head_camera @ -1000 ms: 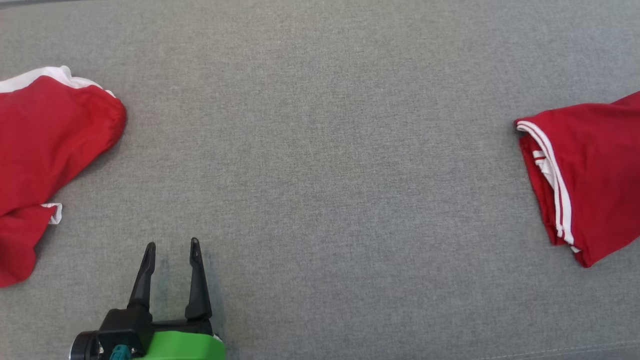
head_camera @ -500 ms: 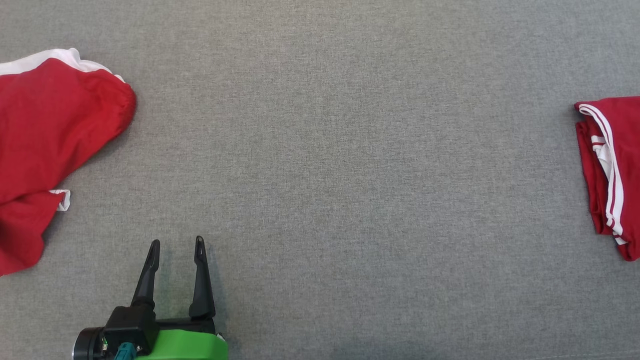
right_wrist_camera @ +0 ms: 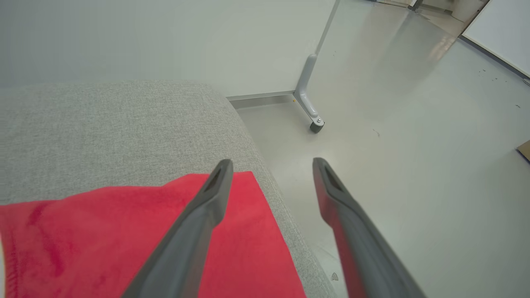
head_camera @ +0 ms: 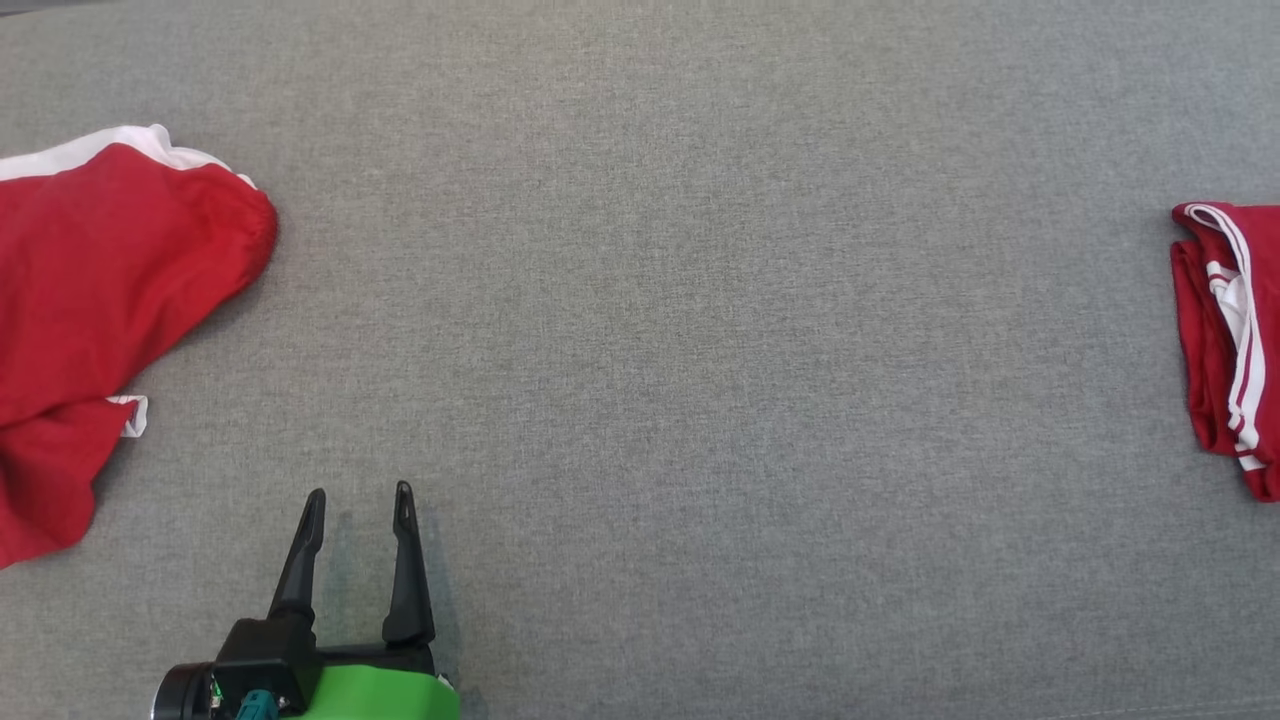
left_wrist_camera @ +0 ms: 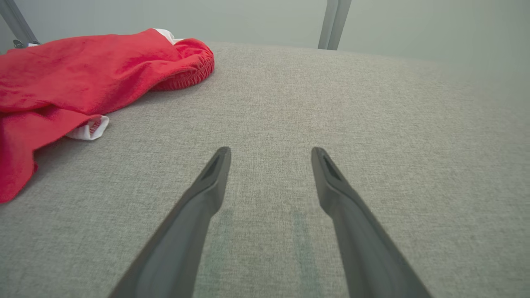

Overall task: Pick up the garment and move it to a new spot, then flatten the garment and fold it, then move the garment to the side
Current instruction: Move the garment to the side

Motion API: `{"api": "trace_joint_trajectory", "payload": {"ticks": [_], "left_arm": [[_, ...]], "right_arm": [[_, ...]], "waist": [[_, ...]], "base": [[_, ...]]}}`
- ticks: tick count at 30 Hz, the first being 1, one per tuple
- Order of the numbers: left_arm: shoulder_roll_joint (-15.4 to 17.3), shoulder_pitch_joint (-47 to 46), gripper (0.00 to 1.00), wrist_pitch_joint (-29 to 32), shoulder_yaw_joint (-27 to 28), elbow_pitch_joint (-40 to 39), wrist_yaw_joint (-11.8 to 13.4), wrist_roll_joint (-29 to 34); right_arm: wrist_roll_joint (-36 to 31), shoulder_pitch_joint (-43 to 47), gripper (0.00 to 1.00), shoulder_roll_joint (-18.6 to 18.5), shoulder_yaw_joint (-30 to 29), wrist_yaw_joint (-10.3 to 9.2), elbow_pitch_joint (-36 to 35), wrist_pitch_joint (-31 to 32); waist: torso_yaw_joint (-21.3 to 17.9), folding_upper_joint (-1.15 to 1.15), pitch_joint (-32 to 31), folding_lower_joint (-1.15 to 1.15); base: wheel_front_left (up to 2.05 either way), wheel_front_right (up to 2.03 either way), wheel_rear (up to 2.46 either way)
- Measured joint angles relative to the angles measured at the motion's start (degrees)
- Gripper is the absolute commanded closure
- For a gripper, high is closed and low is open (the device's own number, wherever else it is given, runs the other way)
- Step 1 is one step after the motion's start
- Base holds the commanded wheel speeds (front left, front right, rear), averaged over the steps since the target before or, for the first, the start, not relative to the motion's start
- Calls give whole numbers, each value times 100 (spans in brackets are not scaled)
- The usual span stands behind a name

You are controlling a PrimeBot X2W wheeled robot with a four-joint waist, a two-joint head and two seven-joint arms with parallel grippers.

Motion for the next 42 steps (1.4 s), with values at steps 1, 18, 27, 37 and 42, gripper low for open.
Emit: {"api": "trace_joint_trajectory", "payload": {"ticks": [1,18,27,37,42], "left_arm": [[0,2,0,0,-1,2,0,-4],[-1,189,0,0,-27,169,22,-350],[0,476,0,0,92,222,19,-449],[-1,644,0,0,250,305,-14,-499],[0,696,0,0,290,374,-65,-505]], "right_arm": [[-22,-18,0,7,10,0,-3,-31],[-301,601,0,236,-233,0,-1597,-115],[-1060,2170,0,1014,-1073,-1,-3856,-116],[-1599,3712,0,2270,-1129,-1,-5722,-116],[-1725,4390,0,2786,-970,-1,-6133,-116]], "waist": [[-11,0,-24,0],[-101,0,-687,0],[-121,0,-1277,0],[-334,0,-1702,0],[-443,0,-1860,0]], "base": [[0,0,0],[0,0,0],[0,0,0],[0,0,0],[0,0,0]]}}
